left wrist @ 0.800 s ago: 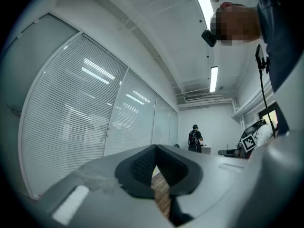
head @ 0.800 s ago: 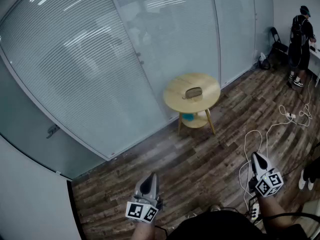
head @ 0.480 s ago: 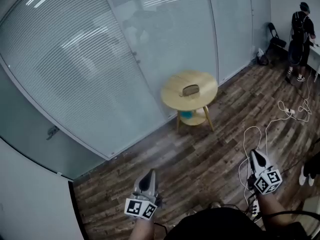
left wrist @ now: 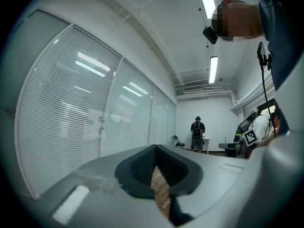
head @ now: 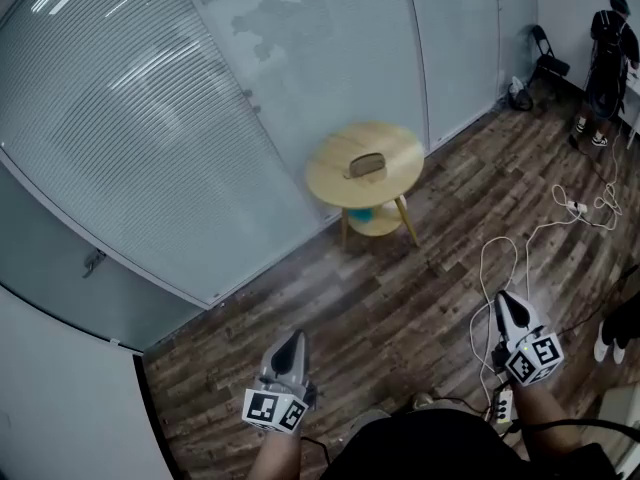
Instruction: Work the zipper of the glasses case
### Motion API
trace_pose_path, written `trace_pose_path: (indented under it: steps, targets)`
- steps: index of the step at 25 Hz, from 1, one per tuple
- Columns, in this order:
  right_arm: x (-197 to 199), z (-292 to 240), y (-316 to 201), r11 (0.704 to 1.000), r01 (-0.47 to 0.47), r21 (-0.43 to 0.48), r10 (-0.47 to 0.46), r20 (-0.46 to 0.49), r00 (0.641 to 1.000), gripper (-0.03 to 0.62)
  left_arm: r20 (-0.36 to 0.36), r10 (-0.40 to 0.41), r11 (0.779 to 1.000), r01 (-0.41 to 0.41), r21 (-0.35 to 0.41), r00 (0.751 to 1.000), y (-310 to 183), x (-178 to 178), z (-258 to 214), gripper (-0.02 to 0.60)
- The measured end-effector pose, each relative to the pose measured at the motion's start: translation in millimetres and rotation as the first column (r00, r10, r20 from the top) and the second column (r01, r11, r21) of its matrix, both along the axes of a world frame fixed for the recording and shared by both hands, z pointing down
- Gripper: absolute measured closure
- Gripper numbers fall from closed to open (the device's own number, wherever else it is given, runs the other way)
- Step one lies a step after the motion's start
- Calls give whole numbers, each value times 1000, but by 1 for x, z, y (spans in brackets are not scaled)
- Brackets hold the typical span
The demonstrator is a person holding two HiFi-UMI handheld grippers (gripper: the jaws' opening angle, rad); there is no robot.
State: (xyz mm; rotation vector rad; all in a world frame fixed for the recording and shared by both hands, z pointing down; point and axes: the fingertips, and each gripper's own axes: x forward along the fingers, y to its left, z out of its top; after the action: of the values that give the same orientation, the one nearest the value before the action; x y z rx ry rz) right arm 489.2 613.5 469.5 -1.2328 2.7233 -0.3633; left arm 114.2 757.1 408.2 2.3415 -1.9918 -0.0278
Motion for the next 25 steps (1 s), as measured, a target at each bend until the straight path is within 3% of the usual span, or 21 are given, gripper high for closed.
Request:
trace_pose_path:
  steps: [4, 8, 12, 16, 21, 25]
  targets:
    - [13, 25, -22, 999, 0, -51, -1, -17, 1000, 586, -20, -35, 999, 34, -30, 999, -30, 14, 17, 581]
    - [10, 49, -44, 990, -11, -141, 7, -28, 1000, 586, -21, -2, 997, 0, -77, 1000, -54, 17, 30, 581]
    - [-7, 57, -68, 991, -5, -131, -3, -59, 998, 586, -34, 5, 996, -8, -86, 999, -85, -12, 42, 581]
    - [-26, 42, -109, 988, -84, -130, 77, -63, 995, 586, -62, 18, 998, -22, -57, 998, -127, -45, 37, 581]
    - [-61, 32, -150, 983, -122, -134, 111, -82, 990, 586, -89, 34, 999, -38, -37, 995, -178, -97, 33, 581]
    - [-96, 25, -184, 985, -135, -110, 122, -113, 986, 586, -92, 119, 992, -116, 40, 989, -218, -128, 26, 581]
